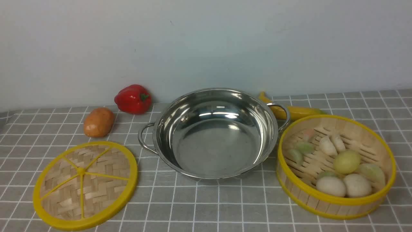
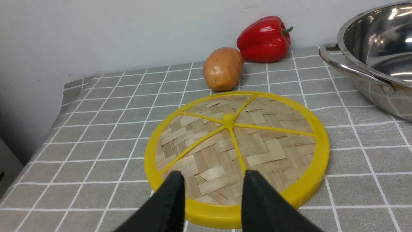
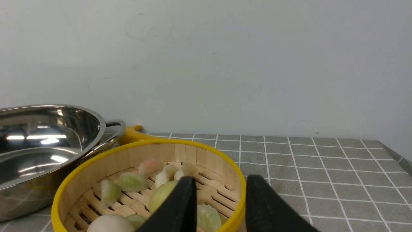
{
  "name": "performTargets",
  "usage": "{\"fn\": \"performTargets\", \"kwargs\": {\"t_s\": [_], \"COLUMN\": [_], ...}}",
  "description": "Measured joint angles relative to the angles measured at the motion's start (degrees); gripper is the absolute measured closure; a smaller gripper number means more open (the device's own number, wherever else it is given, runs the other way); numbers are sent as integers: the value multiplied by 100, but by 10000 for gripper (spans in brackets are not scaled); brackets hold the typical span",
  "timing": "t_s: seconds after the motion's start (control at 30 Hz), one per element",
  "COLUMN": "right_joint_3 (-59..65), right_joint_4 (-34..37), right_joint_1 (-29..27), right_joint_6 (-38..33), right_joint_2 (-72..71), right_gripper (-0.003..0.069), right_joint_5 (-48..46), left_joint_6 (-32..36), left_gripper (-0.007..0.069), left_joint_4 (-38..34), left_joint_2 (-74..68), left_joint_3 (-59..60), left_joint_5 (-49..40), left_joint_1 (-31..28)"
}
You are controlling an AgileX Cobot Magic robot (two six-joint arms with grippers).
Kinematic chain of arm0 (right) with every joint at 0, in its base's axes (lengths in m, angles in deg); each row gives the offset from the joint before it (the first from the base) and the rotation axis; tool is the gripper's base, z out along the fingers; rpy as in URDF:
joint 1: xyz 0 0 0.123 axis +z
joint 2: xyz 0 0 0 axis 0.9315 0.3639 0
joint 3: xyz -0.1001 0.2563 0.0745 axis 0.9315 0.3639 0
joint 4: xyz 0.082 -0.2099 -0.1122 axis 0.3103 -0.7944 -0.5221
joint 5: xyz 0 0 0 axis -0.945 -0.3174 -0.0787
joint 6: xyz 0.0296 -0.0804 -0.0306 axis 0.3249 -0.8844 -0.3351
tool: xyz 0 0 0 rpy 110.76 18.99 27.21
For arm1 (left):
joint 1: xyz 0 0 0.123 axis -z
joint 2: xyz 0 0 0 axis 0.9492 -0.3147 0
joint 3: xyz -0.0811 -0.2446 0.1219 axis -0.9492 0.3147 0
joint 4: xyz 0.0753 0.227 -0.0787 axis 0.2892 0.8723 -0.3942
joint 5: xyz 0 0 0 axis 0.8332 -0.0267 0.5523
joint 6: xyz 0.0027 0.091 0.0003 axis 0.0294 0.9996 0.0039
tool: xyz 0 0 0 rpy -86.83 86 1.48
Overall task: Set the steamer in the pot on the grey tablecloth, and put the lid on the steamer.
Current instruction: 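Reach for and grasp the rim of the bamboo steamer holding the buns with the right gripper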
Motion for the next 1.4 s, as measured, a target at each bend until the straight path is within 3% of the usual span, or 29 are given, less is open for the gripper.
{"fn": "performTargets", "kwargs": {"t_s": [1.07, 1.17, 1.27, 1.4], "right_joint_3": [0, 0, 0, 0], "right_joint_4": [133, 615, 1854, 2751], "right_joint_1": [0, 0, 0, 0], "right_joint_6": [100, 428, 1206, 1686], "right_joint_2": [0, 0, 0, 0], "right_gripper": [417, 417, 417, 417], "right_joint_5": [0, 78, 311, 365], "left_joint_6": [0, -63, -523, -907], "left_gripper": [382, 382, 382, 382], "left_joint_4": [-25, -304, -1513, -2895], "left_joint_2": [0, 0, 0, 0], "left_joint_3": [0, 0, 0, 0], "left_joint_5": [0, 127, 467, 729], "left_joint_1": [0, 0, 0, 0]}}
